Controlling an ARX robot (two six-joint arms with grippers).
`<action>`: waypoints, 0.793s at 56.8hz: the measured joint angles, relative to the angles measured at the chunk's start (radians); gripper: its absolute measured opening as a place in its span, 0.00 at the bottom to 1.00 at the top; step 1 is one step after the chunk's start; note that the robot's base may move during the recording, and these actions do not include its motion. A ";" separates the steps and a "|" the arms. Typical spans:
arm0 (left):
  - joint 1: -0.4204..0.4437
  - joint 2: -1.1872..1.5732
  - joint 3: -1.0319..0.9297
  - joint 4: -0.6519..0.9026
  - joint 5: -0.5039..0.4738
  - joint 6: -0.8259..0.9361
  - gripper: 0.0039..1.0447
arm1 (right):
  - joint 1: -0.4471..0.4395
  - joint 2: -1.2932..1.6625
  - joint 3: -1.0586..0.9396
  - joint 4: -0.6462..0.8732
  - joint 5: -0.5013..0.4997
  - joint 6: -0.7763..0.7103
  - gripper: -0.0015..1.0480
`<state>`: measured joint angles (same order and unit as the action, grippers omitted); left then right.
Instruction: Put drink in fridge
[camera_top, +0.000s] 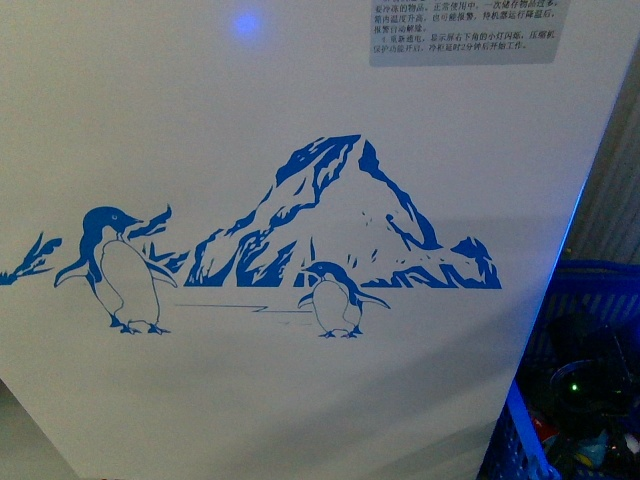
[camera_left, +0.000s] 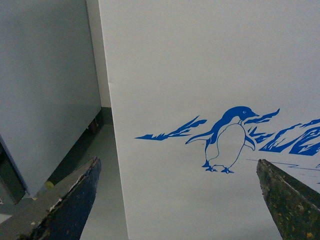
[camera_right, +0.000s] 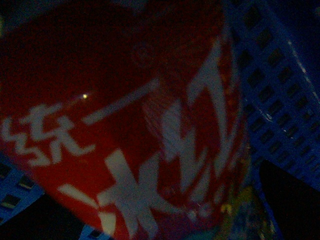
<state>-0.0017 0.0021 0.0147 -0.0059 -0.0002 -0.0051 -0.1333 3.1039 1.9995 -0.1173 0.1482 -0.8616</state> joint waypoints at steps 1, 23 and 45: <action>0.000 0.000 0.000 0.000 0.000 0.000 0.92 | 0.000 0.010 0.011 -0.003 0.000 0.000 0.93; 0.000 0.000 0.000 0.000 0.000 0.000 0.92 | -0.010 0.076 0.150 -0.026 -0.014 0.013 0.80; 0.000 0.000 0.000 0.000 0.000 0.000 0.92 | -0.023 -0.017 -0.055 0.037 -0.045 0.040 0.37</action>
<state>-0.0017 0.0021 0.0147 -0.0059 -0.0002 -0.0051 -0.1558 3.0871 1.9442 -0.0807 0.1032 -0.8215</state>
